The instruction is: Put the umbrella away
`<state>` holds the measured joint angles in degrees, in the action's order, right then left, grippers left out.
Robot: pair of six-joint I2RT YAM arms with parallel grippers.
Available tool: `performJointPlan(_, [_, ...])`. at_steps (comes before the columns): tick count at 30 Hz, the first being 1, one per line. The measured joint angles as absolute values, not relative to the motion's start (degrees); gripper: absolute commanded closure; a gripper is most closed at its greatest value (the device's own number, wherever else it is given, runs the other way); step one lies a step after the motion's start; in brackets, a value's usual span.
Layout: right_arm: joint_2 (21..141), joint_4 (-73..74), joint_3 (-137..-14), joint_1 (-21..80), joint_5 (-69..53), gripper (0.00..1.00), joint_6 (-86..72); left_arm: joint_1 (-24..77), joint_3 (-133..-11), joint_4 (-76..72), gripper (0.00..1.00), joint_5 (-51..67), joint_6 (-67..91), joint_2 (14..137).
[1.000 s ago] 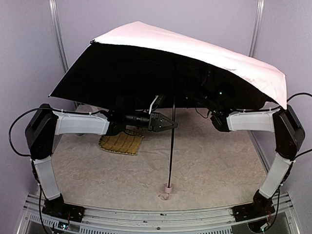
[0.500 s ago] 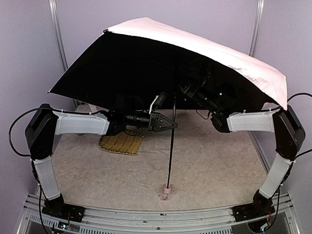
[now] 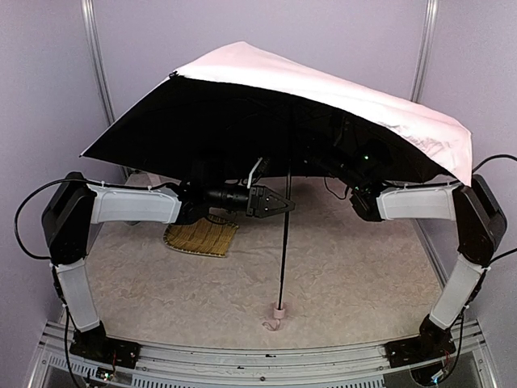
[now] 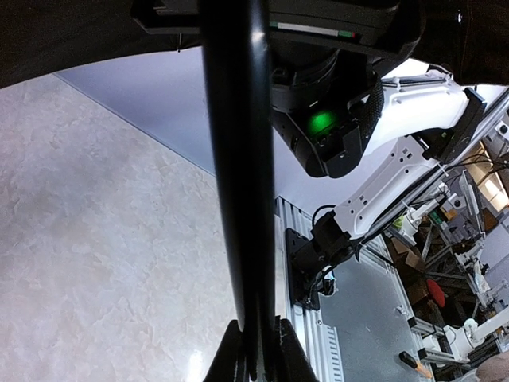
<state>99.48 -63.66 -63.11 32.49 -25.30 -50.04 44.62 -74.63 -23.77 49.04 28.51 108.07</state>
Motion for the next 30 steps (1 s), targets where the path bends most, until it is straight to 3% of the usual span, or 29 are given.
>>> performJointPlan(2, [99.48, -64.03, -63.02, 32.49, -25.5, 1.0, -50.19, 44.62, -74.63, -23.7, 1.0, 48.99, 28.1, 108.05])
performJointPlan(5, [99.44, -63.92, -62.98, 32.49, -25.8, 0.59, -50.0, 44.69, -74.63, -23.4, 1.0, 48.69, 27.51, 108.05])
performJointPlan(8, [98.76, -61.67, -62.81, 32.49, -24.84, 0.45, -48.21, 44.75, -74.63, -22.59, 1.0, 46.54, 26.5, 107.92])
performJointPlan(22, [88.44, -48.01, -58.22, 39.7, -4.03, 0.42, -22.26, 48.53, -75.96, -14.85, 1.0, 27.27, 19.27, 105.71])
performJointPlan(27, [88.33, -46.06, -56.97, 41.25, 0.3, 0.55, -17.8, 48.6, -76.29, -14.39, 1.0, 23.97, 19.09, 105.69])
performJointPlan(30, [88.33, -45.41, -56.88, 42.24, 2.72, 0.57, -15.86, 48.93, -76.55, -13.89, 1.0, 23.14, 18.83, 105.69])
